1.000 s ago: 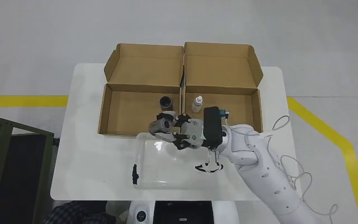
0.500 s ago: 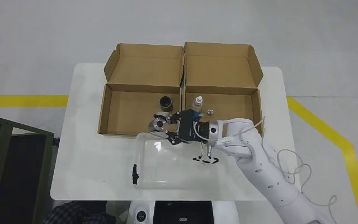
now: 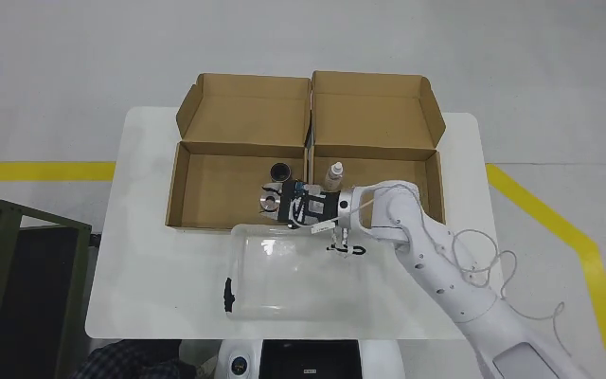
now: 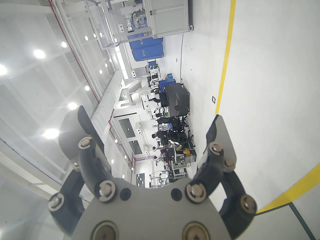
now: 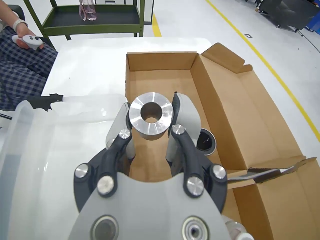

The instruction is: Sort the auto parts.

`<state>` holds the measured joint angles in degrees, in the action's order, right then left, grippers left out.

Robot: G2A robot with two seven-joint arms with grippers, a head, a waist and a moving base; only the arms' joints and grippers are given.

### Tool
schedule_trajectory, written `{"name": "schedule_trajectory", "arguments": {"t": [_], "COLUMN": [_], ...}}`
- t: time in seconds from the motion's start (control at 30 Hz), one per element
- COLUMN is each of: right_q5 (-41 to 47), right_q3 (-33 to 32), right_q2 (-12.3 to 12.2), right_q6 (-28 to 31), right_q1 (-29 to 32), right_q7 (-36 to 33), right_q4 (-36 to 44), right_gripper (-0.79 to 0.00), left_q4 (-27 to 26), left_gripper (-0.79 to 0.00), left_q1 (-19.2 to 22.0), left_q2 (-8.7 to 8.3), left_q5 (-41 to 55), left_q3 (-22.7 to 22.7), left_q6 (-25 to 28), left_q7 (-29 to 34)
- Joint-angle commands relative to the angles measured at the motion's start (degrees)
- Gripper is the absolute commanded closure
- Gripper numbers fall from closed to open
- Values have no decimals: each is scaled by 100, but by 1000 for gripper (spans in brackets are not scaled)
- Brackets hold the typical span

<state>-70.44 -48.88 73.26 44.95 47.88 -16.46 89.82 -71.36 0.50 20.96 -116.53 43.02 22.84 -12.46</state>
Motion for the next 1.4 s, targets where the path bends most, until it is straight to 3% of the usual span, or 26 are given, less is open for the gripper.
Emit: {"name": "schedule_trajectory", "arguments": {"t": [0.0, 0.53, 1.37], "right_q5": [-77, -371, -529], "right_q3": [109, 914, 1385], "right_q2": [36, 370, 724], "right_q6": [4, 100, 71], "right_q1": [-143, -943, -1344], "right_q7": [-23, -119, -120], "right_q4": [-150, -1297, -2419], "right_gripper": [0, 0, 0], "left_q4": [0, 0, 0], "left_gripper": [-785, -785, -785], "left_q1": [0, 0, 0], "left_q2": [0, 0, 0], "left_q5": [0, 0, 0], "left_q3": [0, 0, 0], "left_q6": [0, 0, 0], "left_q7": [0, 0, 0]}}
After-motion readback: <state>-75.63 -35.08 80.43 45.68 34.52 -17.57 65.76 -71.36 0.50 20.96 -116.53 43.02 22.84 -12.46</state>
